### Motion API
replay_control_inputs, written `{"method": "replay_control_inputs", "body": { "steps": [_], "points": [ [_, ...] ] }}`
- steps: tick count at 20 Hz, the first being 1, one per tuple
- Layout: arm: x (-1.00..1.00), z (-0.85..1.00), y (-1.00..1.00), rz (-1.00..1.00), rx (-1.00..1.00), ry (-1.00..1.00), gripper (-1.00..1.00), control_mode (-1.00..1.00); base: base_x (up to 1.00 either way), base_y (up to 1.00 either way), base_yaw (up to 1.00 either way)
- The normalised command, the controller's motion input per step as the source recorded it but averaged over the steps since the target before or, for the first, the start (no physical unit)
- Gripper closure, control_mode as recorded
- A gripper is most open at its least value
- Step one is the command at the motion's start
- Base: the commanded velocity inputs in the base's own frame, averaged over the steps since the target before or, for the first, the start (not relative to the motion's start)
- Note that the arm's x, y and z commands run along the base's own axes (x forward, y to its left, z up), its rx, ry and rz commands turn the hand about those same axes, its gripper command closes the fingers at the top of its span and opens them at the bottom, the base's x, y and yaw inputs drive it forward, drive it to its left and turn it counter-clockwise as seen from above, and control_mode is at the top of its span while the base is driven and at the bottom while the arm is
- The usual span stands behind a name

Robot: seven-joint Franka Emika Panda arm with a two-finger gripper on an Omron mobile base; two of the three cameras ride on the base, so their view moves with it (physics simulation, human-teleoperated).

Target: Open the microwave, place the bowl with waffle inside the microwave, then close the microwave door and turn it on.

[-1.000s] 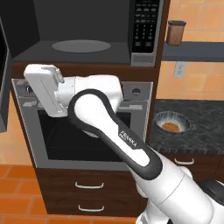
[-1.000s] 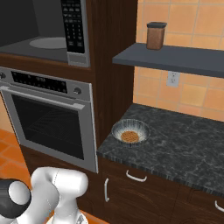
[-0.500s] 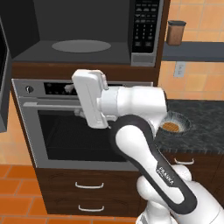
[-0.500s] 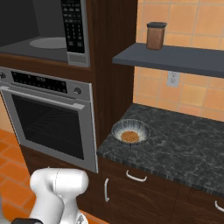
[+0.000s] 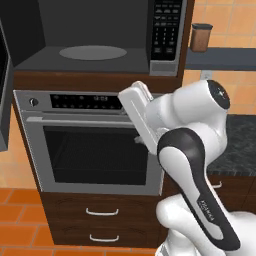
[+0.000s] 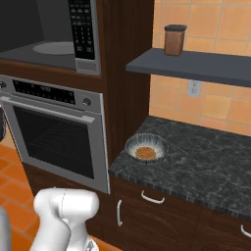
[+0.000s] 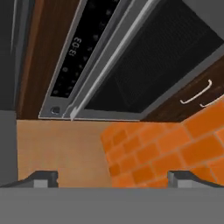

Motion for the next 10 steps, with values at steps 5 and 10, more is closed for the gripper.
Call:
{"method": "replay_control_inputs", "body": {
  "steps": [5, 10],
  "points": [
    [0.0, -0.53, -1.0, -0.33, -0.18, 0.04, -1.0, -1.0, 0.0, 0.0, 0.0],
    [0.0, -0.51, -1.0, -0.23, -0.01, -0.01, -1.0, -1.0, 0.0, 0.0, 0.0]
  ]
}}
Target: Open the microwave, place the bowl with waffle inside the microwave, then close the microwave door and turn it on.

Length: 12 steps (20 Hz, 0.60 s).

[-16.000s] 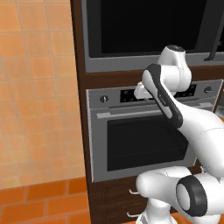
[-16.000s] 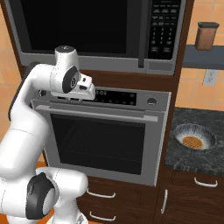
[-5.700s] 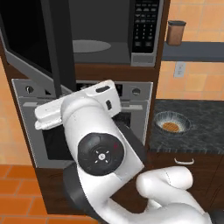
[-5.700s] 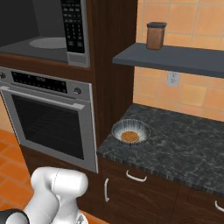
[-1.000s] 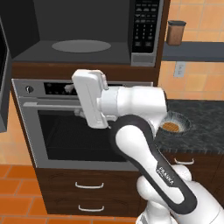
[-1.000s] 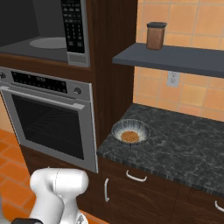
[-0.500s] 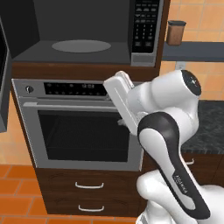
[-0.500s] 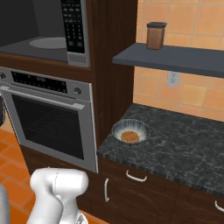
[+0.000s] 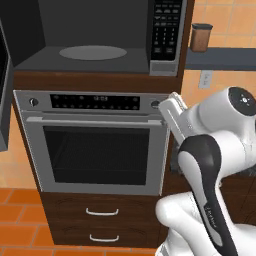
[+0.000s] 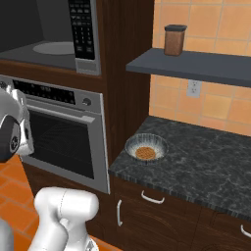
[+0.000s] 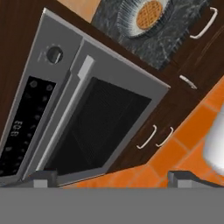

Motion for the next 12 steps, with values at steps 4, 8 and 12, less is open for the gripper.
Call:
{"method": "replay_control_inputs", "body": {
  "steps": [4, 8, 12],
  "points": [
    [0.0, -0.46, -1.0, -0.11, 0.0, 0.0, -1.0, -1.0, 0.0, 0.0, 0.0],
    [0.0, -0.39, -1.0, -0.1, 0.01, 0.0, -1.0, -1.0, 0.0, 0.0, 0.0],
    [0.0, -0.29, -1.0, -0.1, 0.02, -0.01, -1.0, -1.0, 0.0, 0.0, 0.0]
  ]
}}
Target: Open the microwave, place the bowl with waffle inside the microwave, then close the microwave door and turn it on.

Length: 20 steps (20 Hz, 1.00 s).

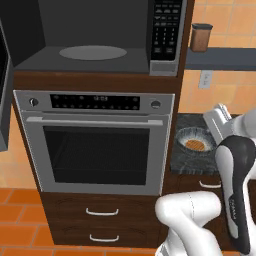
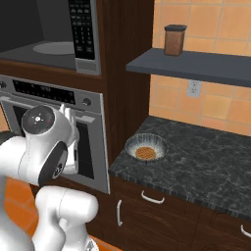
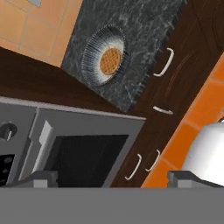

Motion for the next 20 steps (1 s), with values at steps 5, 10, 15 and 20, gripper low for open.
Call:
{"method": "replay_control_inputs", "body": {
  "steps": [5, 10, 15, 20],
  "points": [
    [0.0, -0.39, -1.0, -0.09, 0.0, 0.0, -1.0, -1.0, 0.0, 0.0, 0.0],
    [0.12, -0.44, -1.0, -0.02, 0.04, 0.0, -1.0, -1.0, 0.0, 0.0, 0.0],
    [0.39, -0.38, -0.94, 0.03, 0.06, 0.02, -1.0, -1.0, 0.0, 0.0, 0.0],
    [0.73, -0.26, -0.7, 0.15, 0.03, 0.1, -1.0, -1.0, 0.0, 0.0, 0.0]
  ]
}}
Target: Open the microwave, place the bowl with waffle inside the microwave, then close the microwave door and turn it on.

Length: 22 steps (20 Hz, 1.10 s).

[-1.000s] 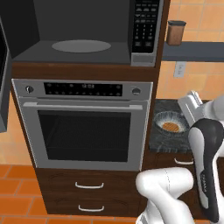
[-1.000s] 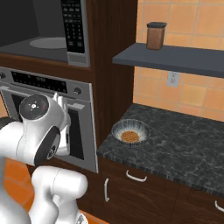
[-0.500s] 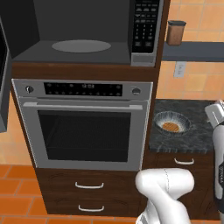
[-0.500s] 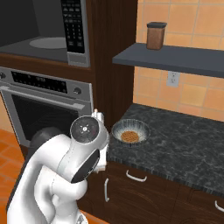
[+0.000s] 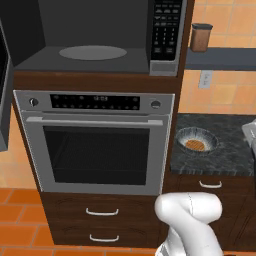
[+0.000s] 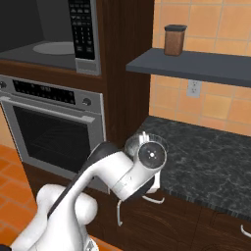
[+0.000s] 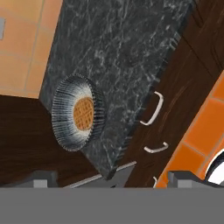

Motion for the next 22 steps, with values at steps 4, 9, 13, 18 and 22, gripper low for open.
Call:
{"method": "replay_control_inputs", "body": {
  "steps": [4, 9, 13, 18, 22],
  "points": [
    [0.8, -0.31, -0.57, 0.18, 0.0, 0.15, -1.0, -1.0, 0.0, 0.0, 0.0],
    [0.81, -0.28, -0.22, 0.26, 0.0, 0.06, -1.0, -1.0, 0.0, 0.0, 0.0],
    [0.74, -0.39, 0.0, 0.29, 0.0, 0.0, -1.0, -1.0, 0.0, 0.0, 0.0],
    [0.6, -0.54, 0.0, 0.22, -0.01, 0.01, -1.0, -1.0, 0.0, 0.0, 0.0],
    [0.5, -0.5, 0.0, 0.17, -0.02, 0.0, -1.0, -1.0, 0.0, 0.0, 0.0]
  ]
}}
